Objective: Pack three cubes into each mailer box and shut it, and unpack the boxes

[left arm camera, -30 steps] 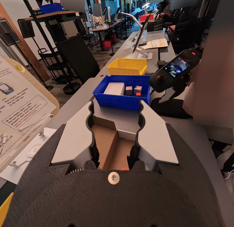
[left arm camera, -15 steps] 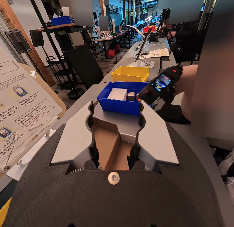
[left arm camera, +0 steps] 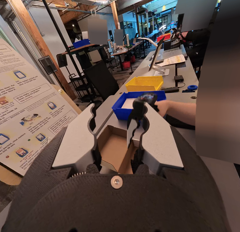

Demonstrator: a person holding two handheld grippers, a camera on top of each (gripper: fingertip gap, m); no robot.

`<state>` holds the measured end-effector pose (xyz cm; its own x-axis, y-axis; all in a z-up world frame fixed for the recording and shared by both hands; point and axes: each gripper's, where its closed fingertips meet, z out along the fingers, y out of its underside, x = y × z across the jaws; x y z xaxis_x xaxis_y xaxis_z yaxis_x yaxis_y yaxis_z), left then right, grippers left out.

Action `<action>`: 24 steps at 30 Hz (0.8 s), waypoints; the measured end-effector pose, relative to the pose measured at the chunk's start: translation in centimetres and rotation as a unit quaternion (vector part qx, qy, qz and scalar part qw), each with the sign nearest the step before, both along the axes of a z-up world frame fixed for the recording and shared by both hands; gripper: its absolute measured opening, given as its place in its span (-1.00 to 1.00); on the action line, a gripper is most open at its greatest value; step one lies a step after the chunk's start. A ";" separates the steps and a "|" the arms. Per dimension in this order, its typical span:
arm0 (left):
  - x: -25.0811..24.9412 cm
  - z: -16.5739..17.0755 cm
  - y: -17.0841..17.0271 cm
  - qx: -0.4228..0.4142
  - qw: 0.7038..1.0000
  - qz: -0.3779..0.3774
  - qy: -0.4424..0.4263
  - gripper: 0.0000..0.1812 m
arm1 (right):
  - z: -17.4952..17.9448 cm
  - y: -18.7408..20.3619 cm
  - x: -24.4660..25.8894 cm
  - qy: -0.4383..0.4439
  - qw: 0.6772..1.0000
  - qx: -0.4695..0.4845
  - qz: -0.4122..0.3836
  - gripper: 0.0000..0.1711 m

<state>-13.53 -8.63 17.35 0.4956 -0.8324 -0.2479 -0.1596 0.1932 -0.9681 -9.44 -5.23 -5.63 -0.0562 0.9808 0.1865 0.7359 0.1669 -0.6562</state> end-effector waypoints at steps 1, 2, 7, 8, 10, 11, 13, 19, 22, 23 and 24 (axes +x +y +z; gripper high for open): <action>-0.2 0.2 -0.1 0.003 1.000 0.000 -0.003 -0.22 | -1.1 -0.4 -1.1 0.004 1.000 -0.008 0.017 -0.36; -0.4 0.4 -0.3 0.006 1.000 -0.001 -0.005 -0.22 | -2.2 -0.8 -1.8 0.002 0.999 -0.012 0.033 -0.38; -1.0 1.1 -1.0 0.018 1.000 -0.009 -0.017 -0.22 | -6.4 -0.5 -3.4 -0.021 0.999 -0.012 0.045 -0.51; -1.1 1.2 -1.1 0.020 1.000 -0.011 -0.019 -0.22 | -6.7 -0.6 -3.7 -0.017 0.999 -0.021 0.046 -0.51; -1.2 1.3 -1.2 0.020 0.999 -0.015 -0.022 -0.23 | -7.0 -0.9 -4.1 -0.008 0.998 -0.042 0.048 -0.51; -1.2 1.3 -1.1 0.020 0.999 -0.014 -0.022 -0.23 | -7.2 -1.1 -4.2 -0.007 0.997 -0.053 0.050 -0.51; -1.3 1.2 -0.6 0.020 1.000 -0.005 -0.019 -0.23 | -7.6 -1.1 -4.4 -0.011 0.997 -0.061 0.048 -0.53; -1.1 0.8 -0.2 0.014 1.000 -0.005 -0.014 -0.23 | -8.6 -0.7 -4.4 -0.039 0.997 -0.045 0.039 -0.64; -0.9 0.6 -0.1 0.014 1.000 -0.004 -0.007 -0.22 | -9.9 -0.5 -3.9 -0.082 0.995 -0.036 0.034 -0.65; -0.8 0.5 0.0 0.014 1.000 -0.003 -0.005 -0.22 | -10.0 -0.5 -3.9 -0.088 0.995 -0.028 0.035 -0.68; -0.7 0.5 0.0 0.014 1.000 -0.002 -0.004 -0.22 | -9.8 -0.4 -4.1 -0.080 0.996 -0.018 0.037 -0.69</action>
<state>-14.27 -8.59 17.83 0.4948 -0.8272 -0.2662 -0.1507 0.2200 -0.9638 -13.51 -5.63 -15.41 -0.1539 0.9789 0.1345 0.8184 0.2026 -0.5377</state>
